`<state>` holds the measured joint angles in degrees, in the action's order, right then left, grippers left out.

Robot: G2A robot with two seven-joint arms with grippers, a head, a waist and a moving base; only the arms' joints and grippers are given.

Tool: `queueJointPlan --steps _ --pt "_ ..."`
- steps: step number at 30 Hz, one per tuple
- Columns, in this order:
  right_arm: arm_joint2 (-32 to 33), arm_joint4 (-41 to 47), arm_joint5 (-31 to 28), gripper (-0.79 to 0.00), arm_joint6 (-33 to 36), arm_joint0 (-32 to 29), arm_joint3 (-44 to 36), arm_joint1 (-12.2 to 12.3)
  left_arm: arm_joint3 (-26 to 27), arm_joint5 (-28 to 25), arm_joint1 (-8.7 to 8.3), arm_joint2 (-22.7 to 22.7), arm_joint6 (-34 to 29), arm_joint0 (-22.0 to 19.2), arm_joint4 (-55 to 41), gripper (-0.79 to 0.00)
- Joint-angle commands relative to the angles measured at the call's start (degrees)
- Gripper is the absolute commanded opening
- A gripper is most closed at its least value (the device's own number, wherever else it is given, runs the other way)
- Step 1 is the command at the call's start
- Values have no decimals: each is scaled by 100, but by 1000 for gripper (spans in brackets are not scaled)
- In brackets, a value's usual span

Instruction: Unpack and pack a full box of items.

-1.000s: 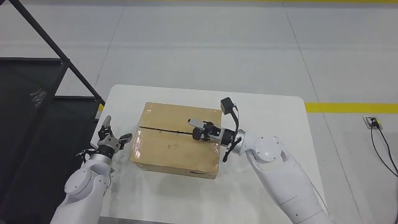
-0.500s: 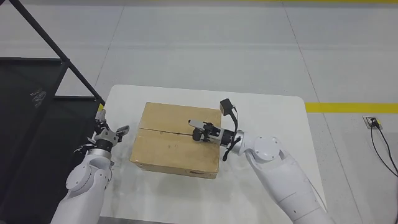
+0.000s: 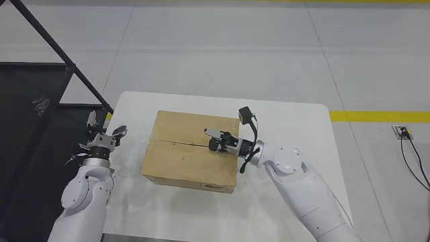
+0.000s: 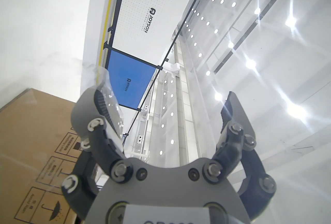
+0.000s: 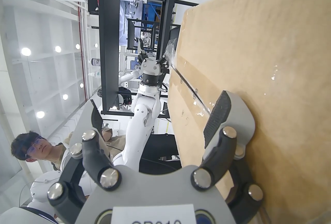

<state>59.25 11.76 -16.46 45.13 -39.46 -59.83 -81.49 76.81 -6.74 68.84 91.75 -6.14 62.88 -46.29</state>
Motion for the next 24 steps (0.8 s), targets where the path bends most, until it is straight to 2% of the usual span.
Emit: queueJointPlan --steps 1,15,24 --pt "5 13 -14 0 14 2 25 0 55 -1 -2 48 22 -5 20 0" --pt "-21 153 -136 0 138 59 280 -24 279 79 -14 312 60 -197 144 0" --pt "-30 144 -122 0 145 74 331 -29 856 -38 -25 465 -72 1 330 0"
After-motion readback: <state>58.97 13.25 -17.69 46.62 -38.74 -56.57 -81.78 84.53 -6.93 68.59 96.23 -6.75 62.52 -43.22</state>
